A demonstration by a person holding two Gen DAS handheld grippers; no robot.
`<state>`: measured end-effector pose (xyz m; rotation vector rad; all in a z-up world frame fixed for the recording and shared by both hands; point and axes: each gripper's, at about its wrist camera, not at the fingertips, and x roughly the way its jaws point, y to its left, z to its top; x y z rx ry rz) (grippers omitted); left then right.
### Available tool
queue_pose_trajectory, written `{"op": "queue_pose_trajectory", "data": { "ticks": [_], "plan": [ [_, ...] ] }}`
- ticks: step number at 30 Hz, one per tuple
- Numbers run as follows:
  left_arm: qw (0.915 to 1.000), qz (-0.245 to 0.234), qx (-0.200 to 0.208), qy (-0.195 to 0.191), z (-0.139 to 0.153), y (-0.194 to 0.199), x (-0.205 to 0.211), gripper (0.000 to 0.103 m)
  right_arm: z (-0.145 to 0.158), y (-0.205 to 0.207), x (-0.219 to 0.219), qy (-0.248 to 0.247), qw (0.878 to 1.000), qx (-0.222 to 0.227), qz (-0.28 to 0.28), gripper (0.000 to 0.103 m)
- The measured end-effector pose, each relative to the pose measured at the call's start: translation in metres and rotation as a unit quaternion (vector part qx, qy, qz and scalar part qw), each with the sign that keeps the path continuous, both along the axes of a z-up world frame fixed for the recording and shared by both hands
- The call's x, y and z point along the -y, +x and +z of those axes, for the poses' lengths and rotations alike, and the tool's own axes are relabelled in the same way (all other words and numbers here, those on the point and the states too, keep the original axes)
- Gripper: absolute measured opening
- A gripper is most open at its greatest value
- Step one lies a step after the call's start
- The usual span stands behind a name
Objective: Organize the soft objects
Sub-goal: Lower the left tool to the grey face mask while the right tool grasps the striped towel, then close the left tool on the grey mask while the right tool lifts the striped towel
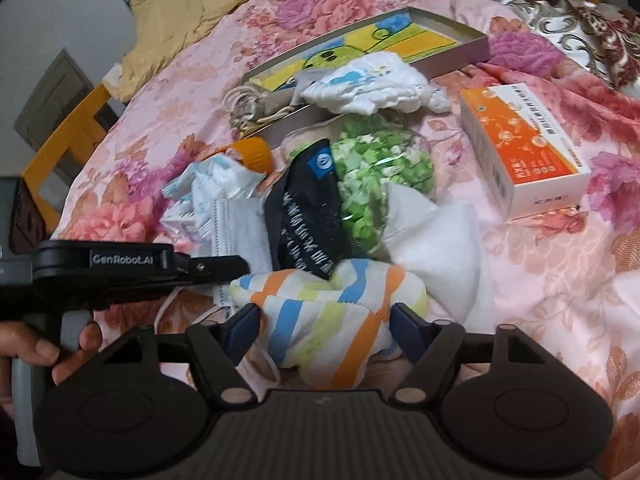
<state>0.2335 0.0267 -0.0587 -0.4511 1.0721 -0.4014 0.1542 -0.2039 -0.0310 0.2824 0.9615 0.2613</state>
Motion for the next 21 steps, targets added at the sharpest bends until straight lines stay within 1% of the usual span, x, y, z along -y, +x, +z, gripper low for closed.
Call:
{"op": "queue_pose_trajectory", "data": {
  "ticks": [5,7,9,12,15,17,21],
  "plan": [
    [0.9998,-0.014,0.013,0.006,0.003,-0.004,0.004,0.01,0.0,-0.003,-0.009,-0.017,1.0,0.006,0.014,0.056],
    [0.9996,-0.018,0.018,0.01,0.005,-0.005,0.005,0.008,0.001,-0.004,-0.01,-0.024,1.0,0.011,0.017,0.045],
    [0.9994,-0.02,0.022,0.015,0.006,-0.006,0.006,0.006,0.002,-0.006,-0.011,-0.027,0.999,0.017,0.018,0.036],
    [0.999,-0.025,0.031,0.019,0.009,-0.008,0.007,0.004,0.004,-0.009,-0.011,-0.026,0.999,0.029,0.017,0.027],
    [0.9983,-0.032,0.043,0.023,0.014,-0.012,0.008,0.004,0.008,-0.013,-0.01,-0.019,0.999,0.041,0.016,0.024],
    [0.998,-0.033,0.048,0.026,0.015,-0.015,0.008,0.004,0.011,-0.017,-0.009,-0.013,0.999,0.049,0.016,0.023],
    [0.9985,-0.029,0.045,0.014,0.02,-0.027,0.003,0.004,0.015,-0.025,-0.008,0.002,0.998,0.061,0.017,0.023]
  ]
}}
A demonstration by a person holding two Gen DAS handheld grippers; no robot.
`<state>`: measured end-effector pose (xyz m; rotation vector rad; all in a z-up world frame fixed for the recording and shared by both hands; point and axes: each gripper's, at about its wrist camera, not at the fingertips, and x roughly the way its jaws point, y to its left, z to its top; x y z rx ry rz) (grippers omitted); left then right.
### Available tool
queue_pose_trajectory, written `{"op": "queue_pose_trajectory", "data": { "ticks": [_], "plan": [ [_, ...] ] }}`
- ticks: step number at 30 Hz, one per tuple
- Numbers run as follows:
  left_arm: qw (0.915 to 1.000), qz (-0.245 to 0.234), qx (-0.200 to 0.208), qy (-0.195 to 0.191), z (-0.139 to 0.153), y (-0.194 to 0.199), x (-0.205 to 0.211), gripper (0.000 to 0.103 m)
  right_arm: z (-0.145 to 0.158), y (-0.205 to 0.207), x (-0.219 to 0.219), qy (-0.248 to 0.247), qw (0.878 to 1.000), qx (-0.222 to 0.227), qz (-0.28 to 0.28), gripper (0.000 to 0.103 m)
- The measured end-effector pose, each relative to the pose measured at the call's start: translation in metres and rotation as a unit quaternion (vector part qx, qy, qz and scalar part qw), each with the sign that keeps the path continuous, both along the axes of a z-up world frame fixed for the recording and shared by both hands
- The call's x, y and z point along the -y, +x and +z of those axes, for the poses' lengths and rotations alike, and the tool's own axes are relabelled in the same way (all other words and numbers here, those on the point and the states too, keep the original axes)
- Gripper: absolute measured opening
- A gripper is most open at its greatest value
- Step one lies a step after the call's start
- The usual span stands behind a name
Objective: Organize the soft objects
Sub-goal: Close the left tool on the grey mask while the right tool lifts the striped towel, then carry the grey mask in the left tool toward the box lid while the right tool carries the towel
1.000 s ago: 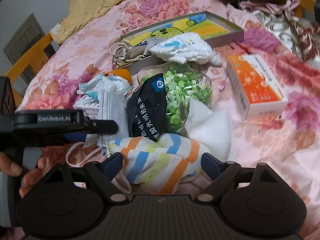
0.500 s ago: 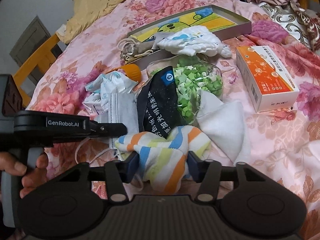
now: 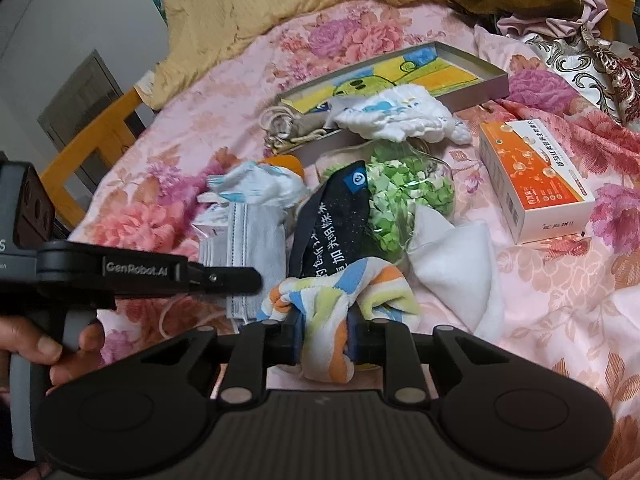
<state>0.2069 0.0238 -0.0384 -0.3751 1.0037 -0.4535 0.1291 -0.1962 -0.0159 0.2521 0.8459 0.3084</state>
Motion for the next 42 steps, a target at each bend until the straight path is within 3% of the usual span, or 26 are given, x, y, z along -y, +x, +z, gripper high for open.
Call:
{"op": "queue_pose_trajectory", "data": {
  "ticks": [10,14,28,37,42],
  "plan": [
    [0.9975,0.007,0.071,-0.002,0.029,-0.026,-0.008,0.004,0.018,-0.024,0.003,0.016,0.997,0.069,-0.007,0.023],
    [0.9937,0.011,0.111,0.01,0.038,-0.029,-0.009,0.004,0.026,-0.034,0.003,0.013,0.994,0.105,-0.014,0.023],
    [0.9768,0.017,0.212,-0.025,0.065,-0.042,-0.013,0.005,0.052,-0.056,0.006,0.003,0.976,0.218,-0.029,0.023],
    [0.9629,0.02,0.269,-0.015,0.083,-0.021,-0.006,0.007,0.077,-0.029,0.014,0.0,0.969,0.246,-0.03,0.023],
    [0.9533,0.033,0.297,-0.042,0.092,0.001,-0.007,0.007,0.087,0.003,0.018,-0.01,0.966,0.257,-0.028,0.023]
  ]
}}
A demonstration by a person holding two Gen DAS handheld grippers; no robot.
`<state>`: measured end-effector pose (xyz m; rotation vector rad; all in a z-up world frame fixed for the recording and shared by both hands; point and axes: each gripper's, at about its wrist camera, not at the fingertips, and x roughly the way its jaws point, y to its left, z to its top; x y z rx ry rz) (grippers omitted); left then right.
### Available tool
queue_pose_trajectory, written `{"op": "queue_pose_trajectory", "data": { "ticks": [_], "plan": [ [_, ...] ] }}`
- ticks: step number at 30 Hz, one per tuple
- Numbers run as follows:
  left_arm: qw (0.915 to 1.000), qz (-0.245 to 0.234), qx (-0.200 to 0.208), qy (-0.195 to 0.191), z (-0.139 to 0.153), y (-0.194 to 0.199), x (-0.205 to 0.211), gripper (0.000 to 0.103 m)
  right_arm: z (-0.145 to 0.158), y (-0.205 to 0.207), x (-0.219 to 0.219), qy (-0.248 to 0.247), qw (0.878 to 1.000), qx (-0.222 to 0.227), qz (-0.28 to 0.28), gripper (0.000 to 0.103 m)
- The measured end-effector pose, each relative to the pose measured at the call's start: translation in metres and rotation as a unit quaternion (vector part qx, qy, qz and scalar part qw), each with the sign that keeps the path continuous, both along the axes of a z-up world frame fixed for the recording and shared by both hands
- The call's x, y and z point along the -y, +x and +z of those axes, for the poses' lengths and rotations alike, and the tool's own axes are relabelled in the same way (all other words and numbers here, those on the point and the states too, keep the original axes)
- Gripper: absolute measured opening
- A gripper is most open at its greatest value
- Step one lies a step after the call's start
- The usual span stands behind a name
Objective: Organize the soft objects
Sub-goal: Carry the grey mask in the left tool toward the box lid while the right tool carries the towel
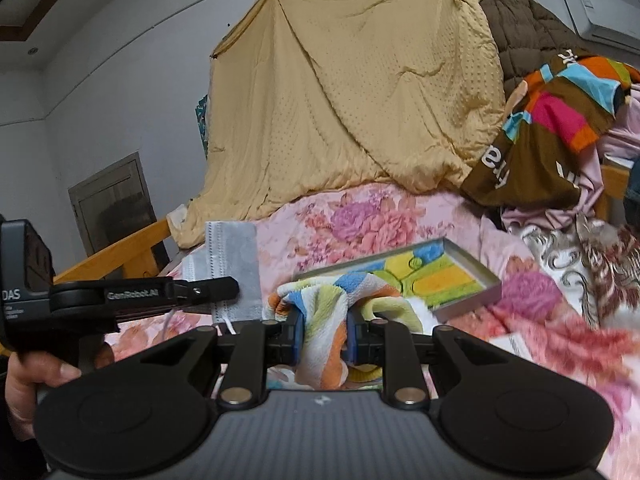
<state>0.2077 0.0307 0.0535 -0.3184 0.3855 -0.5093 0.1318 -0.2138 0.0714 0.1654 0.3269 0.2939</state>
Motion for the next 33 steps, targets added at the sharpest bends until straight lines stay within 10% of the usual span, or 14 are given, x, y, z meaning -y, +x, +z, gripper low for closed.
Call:
{"op": "queue_pose_trajectory", "data": {
  "ticks": [16,33],
  "plan": [
    [0.9973,0.07,0.023,0.002,-0.021,0.125,0.002,0.007,-0.022,0.149,-0.011,-0.018,0.999,0.019,-0.041,0.023],
    [0.9949,0.058,-0.083,0.005,-0.073,0.203,-0.002,0.007,-0.056,0.25,-0.018,-0.025,0.998,-0.026,-0.057,0.023]
  ]
}}
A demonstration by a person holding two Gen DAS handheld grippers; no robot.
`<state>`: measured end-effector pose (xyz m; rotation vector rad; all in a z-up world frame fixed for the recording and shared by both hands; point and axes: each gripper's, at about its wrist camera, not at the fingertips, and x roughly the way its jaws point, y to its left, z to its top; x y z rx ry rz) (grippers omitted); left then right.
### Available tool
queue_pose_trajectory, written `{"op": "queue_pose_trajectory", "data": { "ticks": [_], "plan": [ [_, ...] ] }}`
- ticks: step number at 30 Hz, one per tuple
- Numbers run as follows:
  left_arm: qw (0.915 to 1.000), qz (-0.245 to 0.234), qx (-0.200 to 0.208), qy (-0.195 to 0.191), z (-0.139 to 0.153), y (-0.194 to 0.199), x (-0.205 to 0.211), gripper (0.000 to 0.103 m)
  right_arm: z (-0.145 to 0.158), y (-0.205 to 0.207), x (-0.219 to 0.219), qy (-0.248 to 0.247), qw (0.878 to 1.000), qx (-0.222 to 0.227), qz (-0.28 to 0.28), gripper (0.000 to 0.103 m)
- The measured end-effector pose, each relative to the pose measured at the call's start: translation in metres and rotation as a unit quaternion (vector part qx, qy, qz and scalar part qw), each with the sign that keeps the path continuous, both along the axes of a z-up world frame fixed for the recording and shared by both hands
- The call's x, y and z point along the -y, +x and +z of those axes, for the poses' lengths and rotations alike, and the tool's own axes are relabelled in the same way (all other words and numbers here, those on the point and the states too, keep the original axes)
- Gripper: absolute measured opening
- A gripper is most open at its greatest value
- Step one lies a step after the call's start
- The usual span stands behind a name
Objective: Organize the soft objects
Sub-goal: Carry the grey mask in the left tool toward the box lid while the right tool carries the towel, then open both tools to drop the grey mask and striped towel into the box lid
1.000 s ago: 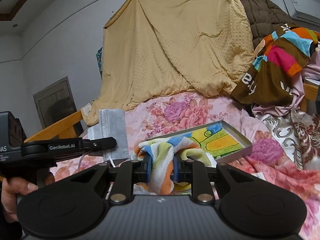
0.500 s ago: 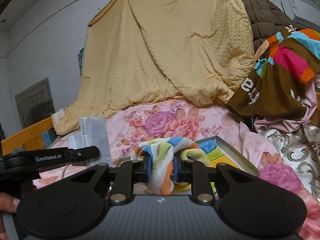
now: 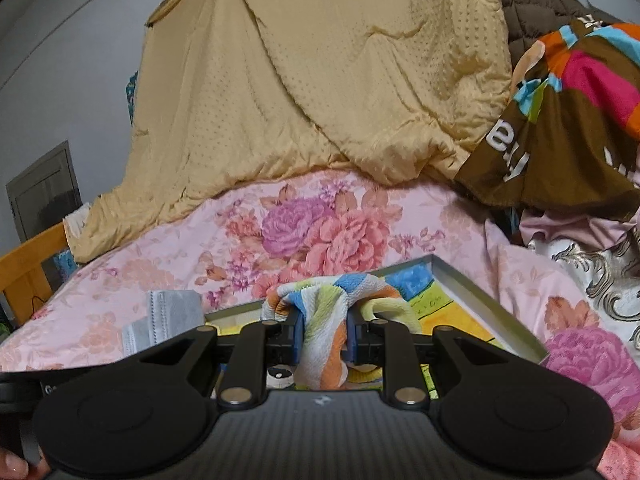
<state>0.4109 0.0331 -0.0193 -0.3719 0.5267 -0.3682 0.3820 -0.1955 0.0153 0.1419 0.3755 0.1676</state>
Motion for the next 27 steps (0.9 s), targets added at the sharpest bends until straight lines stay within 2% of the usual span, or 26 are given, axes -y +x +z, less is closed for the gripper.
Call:
{"op": "queue_pose_trajectory", "data": {
  "ticks": [15,21,27],
  "plan": [
    [0.9983,-0.005,-0.048,0.031,-0.014,0.007,0.006,0.008,-0.024,0.013,-0.026,-0.042,0.997,-0.051,0.028,0.024],
    [0.9978,-0.004,-0.055,0.038,-0.016,0.007,0.007,0.01,-0.028,0.013,-0.024,-0.043,0.997,-0.065,0.027,0.025],
    [0.9975,-0.001,-0.059,0.038,-0.016,0.008,0.006,0.016,-0.029,0.012,-0.023,-0.046,0.996,-0.071,0.026,0.031]
  ]
}}
